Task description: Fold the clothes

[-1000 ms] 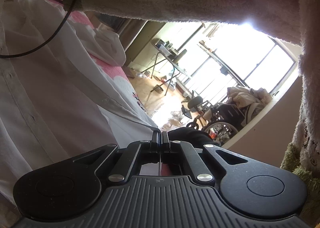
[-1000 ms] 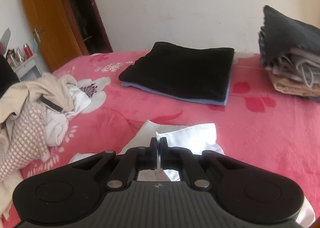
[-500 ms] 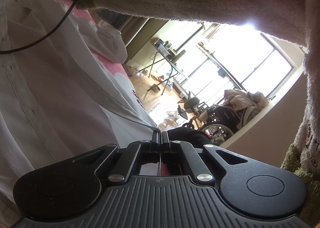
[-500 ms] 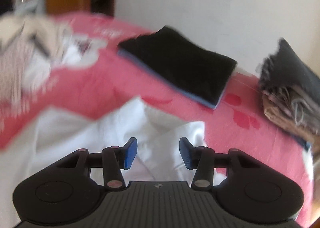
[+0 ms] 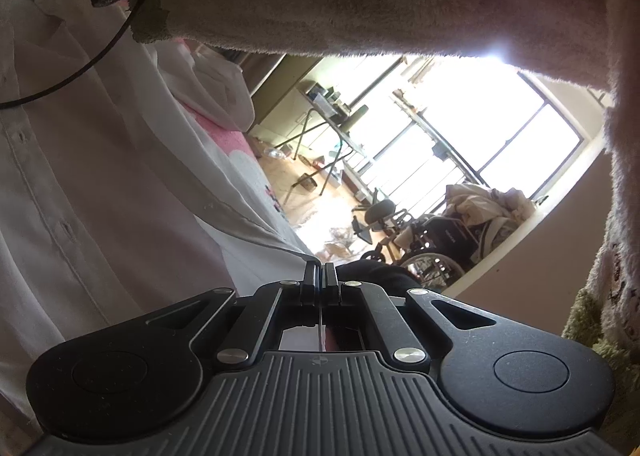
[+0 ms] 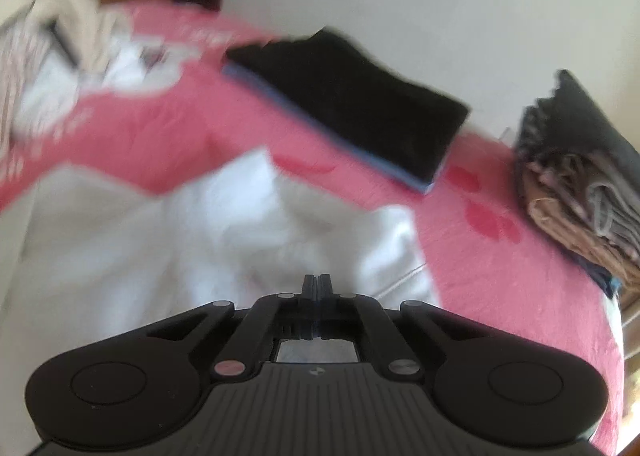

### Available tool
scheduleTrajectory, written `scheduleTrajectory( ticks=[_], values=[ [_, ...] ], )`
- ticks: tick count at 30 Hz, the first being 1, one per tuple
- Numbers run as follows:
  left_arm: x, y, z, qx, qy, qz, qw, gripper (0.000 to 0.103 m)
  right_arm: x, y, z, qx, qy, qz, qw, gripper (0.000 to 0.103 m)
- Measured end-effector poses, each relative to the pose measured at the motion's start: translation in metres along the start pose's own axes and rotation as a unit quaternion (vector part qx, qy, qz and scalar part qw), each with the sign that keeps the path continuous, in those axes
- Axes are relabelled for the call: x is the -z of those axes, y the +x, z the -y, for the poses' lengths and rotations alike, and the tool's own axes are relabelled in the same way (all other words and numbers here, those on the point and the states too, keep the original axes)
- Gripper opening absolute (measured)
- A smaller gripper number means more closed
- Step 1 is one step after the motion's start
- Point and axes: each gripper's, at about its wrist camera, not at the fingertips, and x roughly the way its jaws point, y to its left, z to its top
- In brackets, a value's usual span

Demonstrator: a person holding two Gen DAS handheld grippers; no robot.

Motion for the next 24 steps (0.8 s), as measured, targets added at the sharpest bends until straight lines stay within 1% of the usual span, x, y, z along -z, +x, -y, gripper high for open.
scheduleTrajectory(
  ticks=[1, 5, 6, 9, 10, 11, 12, 13, 14, 17, 19, 21, 22, 24],
  values=[
    [-0.002, -0.001, 0.001, 0.005, -0.002, 0.002, 1.0000, 0.000, -0.004, -0.005, 0.007, -0.012, 0.022, 0.009, 1.000, 0.000],
    [-0.008, -0.005, 0.001, 0.021, -0.010, 0.011, 0.9997, 0.000, -0.020, -0.025, 0.024, -0.061, 0.066, 0.041, 0.995, 0.000],
    [-0.009, -0.005, 0.001, 0.020, -0.011, 0.012, 0.9996, 0.000, -0.023, -0.023, 0.022, -0.076, 0.055, 0.028, 0.995, 0.000],
    [-0.007, -0.003, -0.002, 0.015, -0.014, 0.012, 0.9997, 0.000, -0.021, -0.014, -0.002, -0.058, -0.034, -0.013, 0.998, 0.003],
    [-0.006, -0.002, -0.002, 0.013, -0.015, 0.010, 0.9998, 0.000, -0.016, -0.010, -0.009, -0.046, -0.059, -0.021, 0.997, 0.012],
    [-0.005, -0.002, -0.002, 0.012, -0.014, 0.009, 0.9998, 0.000, -0.011, -0.007, -0.017, -0.034, -0.084, -0.029, 0.995, 0.026],
    [-0.004, -0.003, -0.003, 0.011, -0.014, 0.008, 0.9998, 0.000, -0.006, -0.003, -0.024, -0.024, -0.106, -0.036, 0.993, 0.033],
    [-0.003, -0.003, -0.003, 0.010, -0.013, 0.007, 0.9998, 0.000, -0.002, 0.001, -0.027, -0.020, -0.115, -0.042, 0.992, 0.040],
    [-0.002, -0.002, -0.003, 0.009, -0.011, 0.007, 0.9999, 0.000, 0.001, 0.006, -0.030, -0.016, -0.123, -0.047, 0.991, 0.040],
    [-0.002, -0.002, -0.003, 0.006, -0.011, 0.006, 0.9999, 0.000, 0.005, 0.016, -0.030, -0.011, -0.119, -0.056, 0.991, 0.040],
    [-0.001, -0.002, -0.003, 0.006, -0.012, 0.007, 0.9999, 0.000, 0.004, 0.018, -0.024, -0.013, -0.102, -0.055, 0.993, 0.038],
    [-0.001, -0.002, -0.005, 0.006, -0.013, 0.007, 0.9999, 0.000, 0.003, 0.020, -0.010, -0.011, -0.056, -0.057, 0.997, 0.022],
    [0.000, -0.001, -0.005, 0.006, -0.013, 0.007, 0.9999, 0.000, 0.002, 0.021, -0.003, -0.011, -0.032, -0.057, 0.998, 0.008],
    [0.001, 0.000, -0.005, 0.007, -0.013, 0.006, 0.9999, 0.000, 0.004, 0.022, 0.013, -0.016, 0.018, -0.056, 0.998, 0.004]
  ],
)
